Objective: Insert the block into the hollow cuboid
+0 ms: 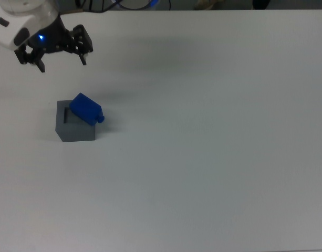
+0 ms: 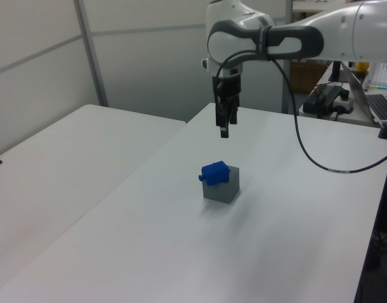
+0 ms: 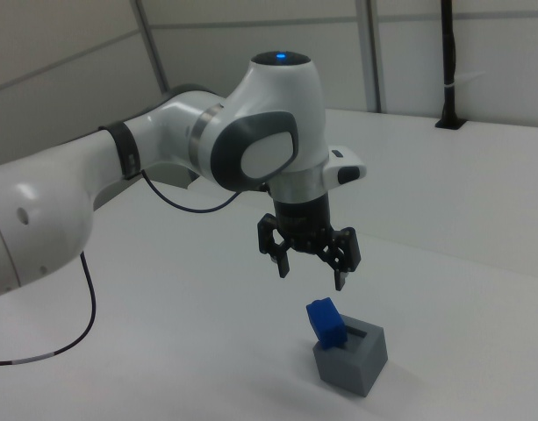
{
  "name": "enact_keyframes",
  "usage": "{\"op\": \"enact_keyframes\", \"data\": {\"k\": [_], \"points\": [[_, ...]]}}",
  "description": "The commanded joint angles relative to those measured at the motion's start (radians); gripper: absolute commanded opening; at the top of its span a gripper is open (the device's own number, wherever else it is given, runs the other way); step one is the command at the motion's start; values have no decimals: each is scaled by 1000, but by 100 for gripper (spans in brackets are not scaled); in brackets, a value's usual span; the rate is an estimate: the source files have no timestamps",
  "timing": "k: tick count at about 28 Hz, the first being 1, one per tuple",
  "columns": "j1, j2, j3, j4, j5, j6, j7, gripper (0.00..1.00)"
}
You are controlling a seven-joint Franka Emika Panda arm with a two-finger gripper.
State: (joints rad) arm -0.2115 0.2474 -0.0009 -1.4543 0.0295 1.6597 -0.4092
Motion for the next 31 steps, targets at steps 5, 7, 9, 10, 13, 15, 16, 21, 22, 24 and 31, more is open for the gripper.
{"op": "enact_keyframes", "data": {"k": [5,7,9,10,13,15,16,21,22,24,31], "points": [[-14,-62,-30,-2,-25,-72,-8,100],[-14,-62,-36,-1,-26,-70,-13,100],[-14,-62,-37,-1,-28,-70,-13,100],[-14,-62,-37,-1,-28,-72,-13,100],[-14,-62,-37,-3,-28,-72,-13,100],[-12,-60,-34,-3,-28,-72,-11,100],[-9,-60,-30,-5,-28,-74,-8,100],[6,-94,-34,-18,-31,-87,-5,100],[10,-106,-34,-29,-31,-87,-5,100],[17,-140,-36,-60,-33,-87,-6,100],[86,-273,-57,-156,-31,-116,1,100]]}}
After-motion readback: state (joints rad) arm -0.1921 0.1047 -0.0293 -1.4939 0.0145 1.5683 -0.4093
